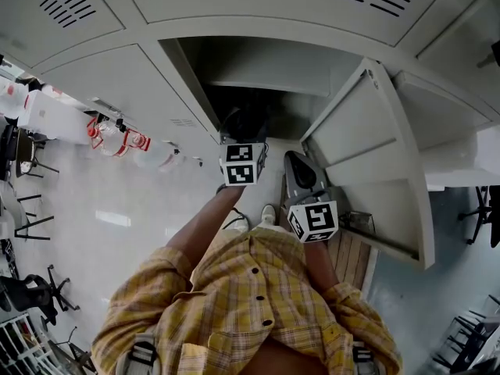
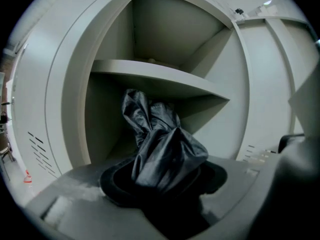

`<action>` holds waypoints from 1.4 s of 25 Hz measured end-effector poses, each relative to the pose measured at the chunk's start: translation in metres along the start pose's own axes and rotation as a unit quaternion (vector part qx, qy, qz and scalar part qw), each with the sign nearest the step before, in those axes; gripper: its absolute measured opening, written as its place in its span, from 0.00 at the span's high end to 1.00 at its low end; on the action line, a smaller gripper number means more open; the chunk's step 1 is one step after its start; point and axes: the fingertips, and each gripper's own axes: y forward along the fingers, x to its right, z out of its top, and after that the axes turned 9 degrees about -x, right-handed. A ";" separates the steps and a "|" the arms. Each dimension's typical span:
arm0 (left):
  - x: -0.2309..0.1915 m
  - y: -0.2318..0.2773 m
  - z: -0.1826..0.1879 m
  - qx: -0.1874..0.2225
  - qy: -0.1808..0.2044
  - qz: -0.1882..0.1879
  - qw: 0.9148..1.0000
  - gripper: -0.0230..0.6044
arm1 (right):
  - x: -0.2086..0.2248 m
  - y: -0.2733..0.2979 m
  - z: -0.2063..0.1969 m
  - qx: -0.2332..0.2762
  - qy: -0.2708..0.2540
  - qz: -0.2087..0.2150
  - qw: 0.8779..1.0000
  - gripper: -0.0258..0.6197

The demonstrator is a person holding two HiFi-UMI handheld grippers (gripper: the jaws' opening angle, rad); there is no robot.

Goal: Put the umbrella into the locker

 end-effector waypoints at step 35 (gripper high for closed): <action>-0.009 0.069 -0.018 -0.052 0.012 0.042 0.998 0.52 | 0.007 0.006 -0.006 -0.010 0.001 0.010 1.000 0.96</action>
